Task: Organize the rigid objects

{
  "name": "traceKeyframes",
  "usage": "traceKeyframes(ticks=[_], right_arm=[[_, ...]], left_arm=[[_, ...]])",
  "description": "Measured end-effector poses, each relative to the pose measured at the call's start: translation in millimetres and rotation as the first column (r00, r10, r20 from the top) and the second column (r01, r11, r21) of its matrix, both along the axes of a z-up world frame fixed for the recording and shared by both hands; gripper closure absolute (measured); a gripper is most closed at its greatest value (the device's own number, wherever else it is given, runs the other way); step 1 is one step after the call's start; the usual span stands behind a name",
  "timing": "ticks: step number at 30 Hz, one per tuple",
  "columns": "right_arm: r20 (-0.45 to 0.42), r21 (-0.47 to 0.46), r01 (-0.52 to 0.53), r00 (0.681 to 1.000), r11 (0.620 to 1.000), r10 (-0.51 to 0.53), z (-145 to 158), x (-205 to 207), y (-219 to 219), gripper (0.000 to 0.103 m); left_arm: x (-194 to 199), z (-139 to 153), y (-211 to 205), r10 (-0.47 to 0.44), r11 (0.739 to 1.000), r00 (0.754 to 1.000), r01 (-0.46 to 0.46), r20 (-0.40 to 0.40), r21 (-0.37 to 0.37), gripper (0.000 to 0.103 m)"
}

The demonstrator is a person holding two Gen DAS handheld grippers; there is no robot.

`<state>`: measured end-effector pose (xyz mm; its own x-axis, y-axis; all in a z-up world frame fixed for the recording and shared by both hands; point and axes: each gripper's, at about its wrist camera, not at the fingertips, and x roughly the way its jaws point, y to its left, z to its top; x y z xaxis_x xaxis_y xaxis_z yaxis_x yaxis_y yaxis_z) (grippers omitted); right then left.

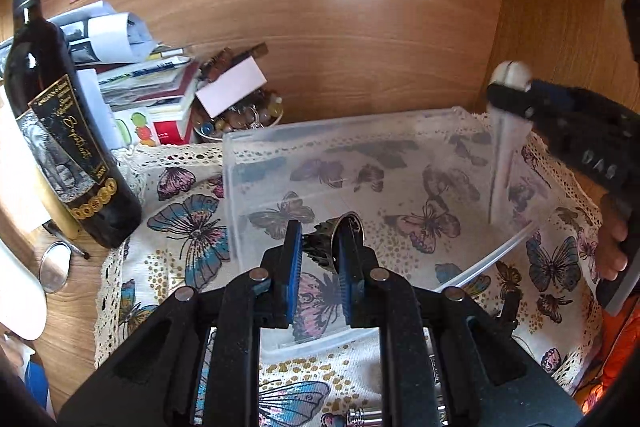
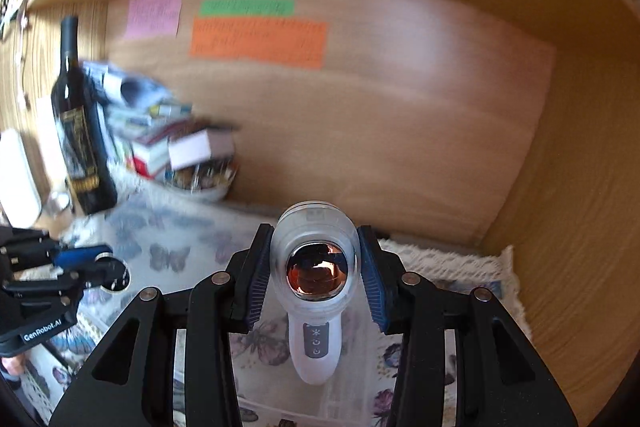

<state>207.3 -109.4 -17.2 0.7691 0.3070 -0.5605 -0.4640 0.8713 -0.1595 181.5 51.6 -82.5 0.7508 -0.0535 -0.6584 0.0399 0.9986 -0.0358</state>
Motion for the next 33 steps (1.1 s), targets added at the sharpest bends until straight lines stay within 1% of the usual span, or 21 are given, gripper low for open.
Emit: traceKeyframes(ticks=[4, 6, 9, 12, 13, 14, 15, 16, 18, 21, 23, 24, 26, 27, 29, 31, 33], right_arm=[[-0.063, -0.020, -0.017, 0.998, 1.000, 0.016, -10, 11, 5, 0.064], [-0.108, -0.023, -0.040, 0.993, 0.999, 0.037, -14, 15, 6, 0.064], [-0.115, -0.048, -0.048, 0.992, 0.998, 0.043, -17, 18, 13, 0.064], [-0.153, -0.050, -0.080, 0.986, 0.996, 0.071, -20, 19, 18, 0.064], [-0.162, -0.049, -0.085, 0.984, 0.995, 0.076, -21, 19, 19, 0.063], [-0.170, -0.049, -0.091, 0.982, 0.995, 0.082, -22, 19, 21, 0.063], [-0.178, -0.052, -0.094, 0.980, 0.994, 0.083, -23, 17, 22, 0.060], [-0.180, -0.055, -0.095, 0.980, 0.994, 0.084, -24, 16, 22, 0.055], [-0.176, -0.049, -0.095, 0.981, 0.994, 0.085, -23, 12, 22, 0.047], [-0.164, -0.037, -0.091, 0.983, 0.995, 0.084, -18, 5, 18, 0.046], [-0.153, -0.025, -0.087, 0.985, 0.996, 0.082, -12, -1, 14, 0.044], [-0.146, -0.017, -0.085, 0.986, 0.996, 0.081, -9, -3, 12, 0.042], [-0.118, -0.001, -0.078, 0.990, 0.997, 0.077, 0, -14, 5, 0.038], [-0.107, 0.002, -0.076, 0.991, 0.997, 0.076, 2, -18, 3, 0.036], [-0.086, 0.011, -0.076, 0.993, 0.997, 0.077, 7, -28, -3, 0.034], [-0.071, 0.021, -0.081, 0.994, 0.997, 0.082, 9, -40, -8, 0.031], [-0.070, 0.028, -0.084, 0.994, 0.996, 0.085, 9, -49, -11, 0.029]], left_arm=[[4, -3, -2, -0.004, 1.000, 1.000, 0.004, -0.012, 0.001, 0.087], [5, -4, -1, -0.003, 1.000, 1.000, 0.003, -0.016, 0.000, 0.087], [5, -3, -1, -0.001, 1.000, 1.000, 0.001, -0.014, 0.002, 0.087], [3, -3, -3, -0.001, 1.000, 1.000, 0.001, -0.008, 0.011, 0.084], [2, -2, -4, -0.001, 1.000, 1.000, 0.001, -0.003, 0.012, 0.080], [1, -1, -4, 0.000, 1.000, 1.000, 0.000, 0.002, 0.014, 0.074], [-1, 0, -5, 0.003, 1.000, 1.000, -0.003, 0.009, 0.014, 0.071], [-3, 1, -5, 0.004, 1.000, 1.000, -0.005, 0.019, 0.017, 0.067], [-7, 4, -7, 0.007, 1.000, 0.999, -0.008, 0.033, 0.024, 0.064], [-15, 11, -9, 0.007, 1.000, 0.999, -0.009, 0.052, 0.027, 0.058], [-23, 18, -9, 0.014, 0.999, 0.997, -0.017, 0.072, 0.033, 0.048], [-28, 22, -9, 0.018, 0.999, 0.996, -0.022, 0.085, 0.038, 0.046], [-39, 30, -9, 0.028, 0.998, 0.993, -0.034, 0.118, 0.052, 0.034], [-44, 33, -9, 0.030, 0.998, 0.991, -0.038, 0.130, 0.057, 0.030], [-56, 39, -8, 0.040, 0.996, 0.987, -0.051, 0.158, 0.069, 0.016], [-65, 42, -6, 0.052, 0.995, 0.984, -0.065, 0.172, 0.075, 0.010], [-74, 41, -5, 0.063, 0.994, 0.984, -0.076, 0.167, 0.073, 0.008]])
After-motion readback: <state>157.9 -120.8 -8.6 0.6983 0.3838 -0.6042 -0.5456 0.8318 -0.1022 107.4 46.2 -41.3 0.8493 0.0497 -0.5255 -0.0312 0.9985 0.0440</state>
